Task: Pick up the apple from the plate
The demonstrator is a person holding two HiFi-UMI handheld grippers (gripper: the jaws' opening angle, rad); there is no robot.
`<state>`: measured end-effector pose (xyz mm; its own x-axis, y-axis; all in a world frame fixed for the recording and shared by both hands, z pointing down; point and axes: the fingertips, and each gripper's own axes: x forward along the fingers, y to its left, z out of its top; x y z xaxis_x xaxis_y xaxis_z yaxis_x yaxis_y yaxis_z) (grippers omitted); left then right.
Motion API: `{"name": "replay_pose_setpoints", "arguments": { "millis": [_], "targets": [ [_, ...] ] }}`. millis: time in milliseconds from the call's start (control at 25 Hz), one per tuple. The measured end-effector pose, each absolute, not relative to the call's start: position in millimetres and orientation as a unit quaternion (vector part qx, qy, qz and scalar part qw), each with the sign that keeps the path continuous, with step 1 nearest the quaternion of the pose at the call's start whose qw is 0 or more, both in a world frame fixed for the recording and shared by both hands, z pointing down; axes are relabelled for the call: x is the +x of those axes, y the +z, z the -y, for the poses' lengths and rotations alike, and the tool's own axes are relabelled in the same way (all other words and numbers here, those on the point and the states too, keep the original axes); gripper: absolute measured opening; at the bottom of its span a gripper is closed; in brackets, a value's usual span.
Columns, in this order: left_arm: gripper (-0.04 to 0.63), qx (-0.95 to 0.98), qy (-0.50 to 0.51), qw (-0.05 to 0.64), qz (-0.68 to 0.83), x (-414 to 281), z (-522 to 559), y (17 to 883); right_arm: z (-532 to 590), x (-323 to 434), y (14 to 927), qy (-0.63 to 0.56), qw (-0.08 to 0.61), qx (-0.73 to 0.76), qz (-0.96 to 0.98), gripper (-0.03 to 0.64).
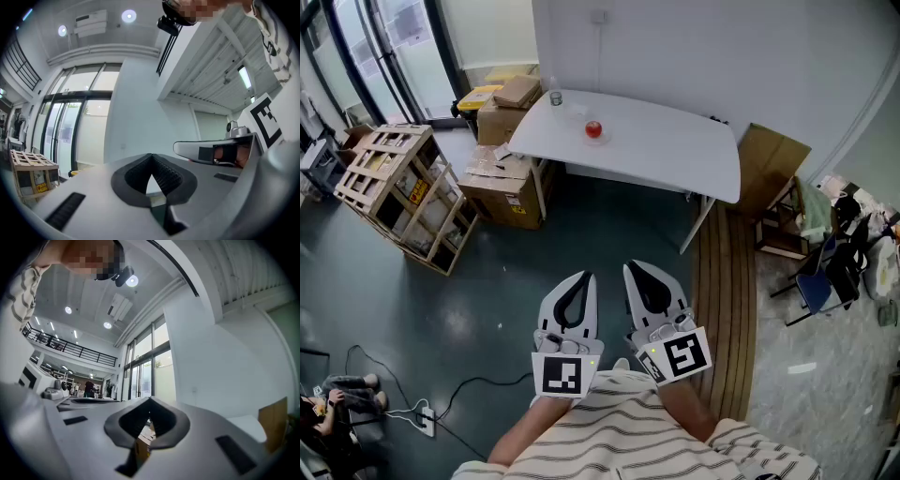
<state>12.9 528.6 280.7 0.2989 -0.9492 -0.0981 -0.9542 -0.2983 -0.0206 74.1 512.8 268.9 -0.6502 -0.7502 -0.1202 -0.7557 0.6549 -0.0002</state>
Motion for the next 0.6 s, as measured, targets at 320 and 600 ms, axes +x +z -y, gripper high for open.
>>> {"name": "replay_pose_setpoints", "arguments": {
  "millis": [320,600],
  "targets": [
    [0.003,-0.801,0.033,0.038,-0.596,24.9,-526.2,281.2,-509.3,86.5,269.7,0.029,0.054,-0.411,-0.910,0.012],
    [0.003,-0.794,0.033,0.041,-0.606,47.8,-520.6,281.6,-501.8,111.4,270.9,0.026,0.059,-0.405,-0.912,0.012]
  ]
}}
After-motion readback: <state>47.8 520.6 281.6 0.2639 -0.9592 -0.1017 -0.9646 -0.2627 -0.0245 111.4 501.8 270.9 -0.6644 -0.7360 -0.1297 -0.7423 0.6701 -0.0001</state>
